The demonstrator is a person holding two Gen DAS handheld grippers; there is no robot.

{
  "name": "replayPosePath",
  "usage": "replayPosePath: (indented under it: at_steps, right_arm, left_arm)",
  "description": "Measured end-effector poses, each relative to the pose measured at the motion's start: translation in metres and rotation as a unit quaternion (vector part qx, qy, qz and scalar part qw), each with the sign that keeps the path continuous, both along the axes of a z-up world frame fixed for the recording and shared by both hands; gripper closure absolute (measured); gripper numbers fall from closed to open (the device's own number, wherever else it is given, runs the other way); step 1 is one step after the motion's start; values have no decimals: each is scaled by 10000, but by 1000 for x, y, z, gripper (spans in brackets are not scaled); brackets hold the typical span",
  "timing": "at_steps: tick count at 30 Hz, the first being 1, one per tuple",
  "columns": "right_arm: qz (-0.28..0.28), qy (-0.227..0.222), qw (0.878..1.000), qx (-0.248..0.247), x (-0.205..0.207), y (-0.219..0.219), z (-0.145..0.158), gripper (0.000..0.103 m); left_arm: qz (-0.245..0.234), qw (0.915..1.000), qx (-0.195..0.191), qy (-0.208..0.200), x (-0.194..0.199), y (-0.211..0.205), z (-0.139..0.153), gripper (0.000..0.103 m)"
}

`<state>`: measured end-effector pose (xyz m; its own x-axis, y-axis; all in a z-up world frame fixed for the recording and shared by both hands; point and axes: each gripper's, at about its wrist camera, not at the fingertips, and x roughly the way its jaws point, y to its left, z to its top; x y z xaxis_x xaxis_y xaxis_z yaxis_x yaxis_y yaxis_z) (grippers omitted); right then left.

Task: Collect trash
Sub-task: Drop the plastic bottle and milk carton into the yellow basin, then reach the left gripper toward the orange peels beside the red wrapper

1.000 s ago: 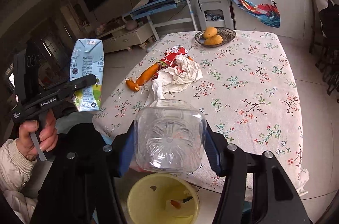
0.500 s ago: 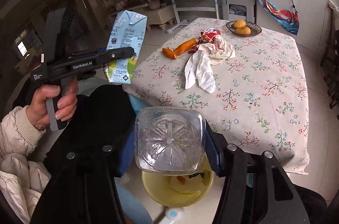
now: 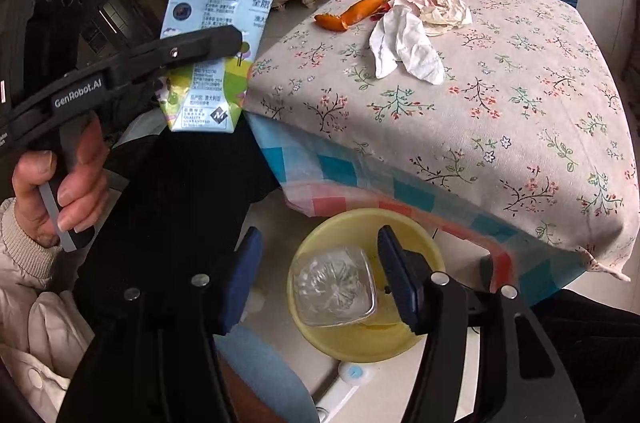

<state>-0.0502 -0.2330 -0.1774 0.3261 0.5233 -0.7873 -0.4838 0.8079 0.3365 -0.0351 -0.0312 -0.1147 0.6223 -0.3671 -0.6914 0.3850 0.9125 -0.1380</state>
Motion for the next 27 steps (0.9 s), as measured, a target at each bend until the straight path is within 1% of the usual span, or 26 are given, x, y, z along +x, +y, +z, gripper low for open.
replayPosePath:
  at_steps: [2,5,6,8,11,12,13,15,17,18,19,20,21,22,23,24,26,27]
  right_arm:
    - [-171,-170,9995,191,0,-8,7,41]
    - [-469,-527,9967,391,-2,-21,21,40]
    - [-588,-677,9950,442,-2,-25,25,39]
    - [-895,-983,9897,534,-3,-34,31,33]
    - [-1365,-1151,9811,747,-4,-49,30,33]
    - [-1490,-1150,9789,791,-1,-53,28,33]
    - [-1589,-1131,9773,825,-1,-56,26,33]
    - [-1686,-1116,9752,900,1,-59,27,33]
    - [-1692,-1131,9745,949,2,-61,30,31]
    - [-1677,-1122,9748,952,3,-61,32,31]
    - [-1651,-1122,9753,940,5,-61,34,31]
    - [-1620,-1156,9757,918,8,-60,38,31]
    - [-1576,-1205,9759,910,11,-59,42,30]
    - [-1534,-1255,9759,909,16,-58,46,29]
    - [-1492,-1303,9759,913,20,-57,48,29]
    - [-1446,-1338,9761,916,26,-55,51,28]
    - [-1360,-1378,9769,904,38,-52,54,28]
    - [-1320,-1388,9773,906,46,-51,54,28]
  left_arm:
    - [-38,10000,37,-33,-5,-4,1,71]
    - [-102,9999,91,-64,-9,-9,4,71]
    - [-124,9999,98,-60,-10,-11,4,71]
    - [-172,9998,116,-20,-13,-14,4,71]
    - [-292,9994,129,161,-17,-22,-6,71]
    - [-366,9988,112,306,-18,-25,-11,71]
    - [-495,9973,98,535,-19,-29,-19,71]
    - [-734,9924,144,978,-23,-38,-40,71]
    - [-1029,9811,172,1630,-26,-45,-69,71]
    - [-1101,9758,252,1872,-27,-48,-80,71]
    - [-1103,9737,367,1960,-29,-49,-87,71]
    - [-1072,9743,425,1934,-30,-49,-89,71]
    - [-1044,9755,403,1892,-28,-47,-86,71]
    - [-961,9786,345,1785,-25,-43,-80,70]
    - [-843,9824,278,1643,-19,-37,-72,64]
    - [-688,9862,255,1486,-9,-31,-63,61]
    - [-198,9929,421,1094,15,-19,-49,47]
    - [89,9943,467,959,31,-12,-44,44]
